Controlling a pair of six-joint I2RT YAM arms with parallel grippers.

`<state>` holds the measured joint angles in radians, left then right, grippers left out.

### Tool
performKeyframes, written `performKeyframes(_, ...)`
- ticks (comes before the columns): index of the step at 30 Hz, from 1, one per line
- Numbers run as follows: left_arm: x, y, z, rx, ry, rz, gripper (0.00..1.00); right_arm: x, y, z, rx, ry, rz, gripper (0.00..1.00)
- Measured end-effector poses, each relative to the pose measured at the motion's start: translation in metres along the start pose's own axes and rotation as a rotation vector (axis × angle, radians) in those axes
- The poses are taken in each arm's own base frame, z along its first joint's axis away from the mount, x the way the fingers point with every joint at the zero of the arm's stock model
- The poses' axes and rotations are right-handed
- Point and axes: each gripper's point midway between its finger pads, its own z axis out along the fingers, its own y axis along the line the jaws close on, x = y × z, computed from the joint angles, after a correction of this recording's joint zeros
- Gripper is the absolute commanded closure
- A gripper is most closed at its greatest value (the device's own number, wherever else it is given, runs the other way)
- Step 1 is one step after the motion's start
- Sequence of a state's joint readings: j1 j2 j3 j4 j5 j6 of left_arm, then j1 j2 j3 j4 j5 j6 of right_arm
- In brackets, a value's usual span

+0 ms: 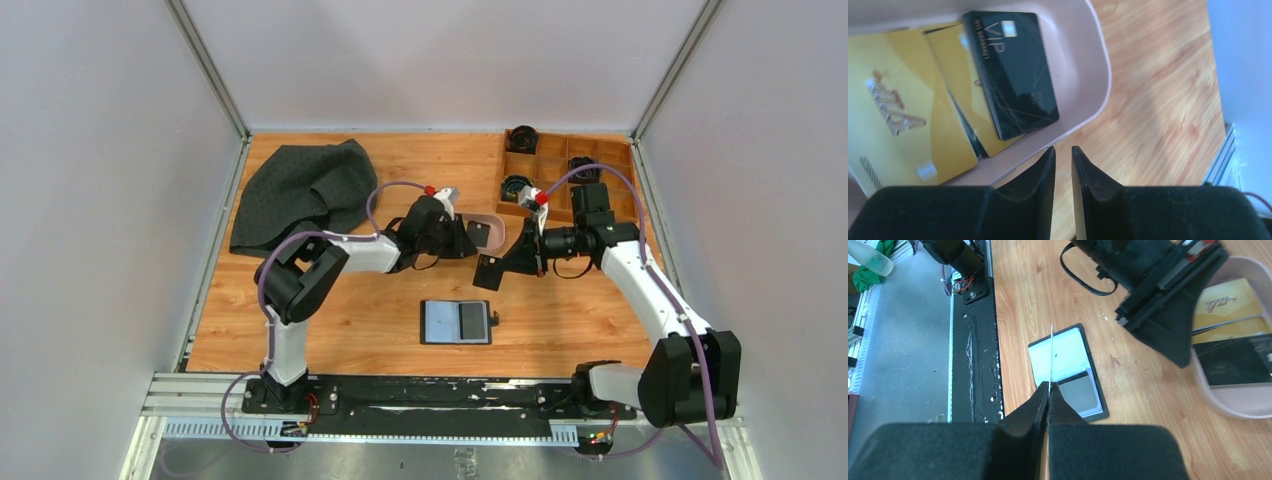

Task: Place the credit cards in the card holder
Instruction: Move the storage box to the center of the board.

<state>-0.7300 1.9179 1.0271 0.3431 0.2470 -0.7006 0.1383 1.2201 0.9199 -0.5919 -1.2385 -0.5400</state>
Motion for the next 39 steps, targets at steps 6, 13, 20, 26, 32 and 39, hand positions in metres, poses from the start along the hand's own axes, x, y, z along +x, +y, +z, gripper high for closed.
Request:
performKeyframes(6, -0.031, -0.01, 0.019, 0.024, -0.061, 0.008, 0.74, 0.001, -0.005, -0.001, 0.016, 0.001, 0.032, 1.0)
performKeyframes(13, -0.027, -0.008, -0.043, -0.005, -0.117, 0.115, 0.72, 0.011, -0.009, 0.006, -0.039, -0.021, 0.123, 1.0)
performKeyframes(20, -0.019, -0.009, -0.148, -0.015, -0.305, 0.221, 0.55, 0.033, -0.011, 0.017, -0.102, -0.04, 0.265, 1.0)
performKeyframes(26, 0.0, 0.01, -0.193, -0.042, -0.416, 0.207, 0.47, 0.06, -0.011, 0.023, -0.028, -0.059, 0.344, 1.0)
performKeyframes(32, 0.005, 0.009, -0.226, 0.01, -0.542, 0.156, 0.14, 0.064, -0.013, 0.024, 0.042, -0.092, 0.381, 1.0)
performKeyframes(39, 0.027, 0.021, -0.232, 0.05, -0.565, 0.048, 0.0, 0.066, -0.011, 0.031, 0.056, -0.087, 0.459, 1.0)
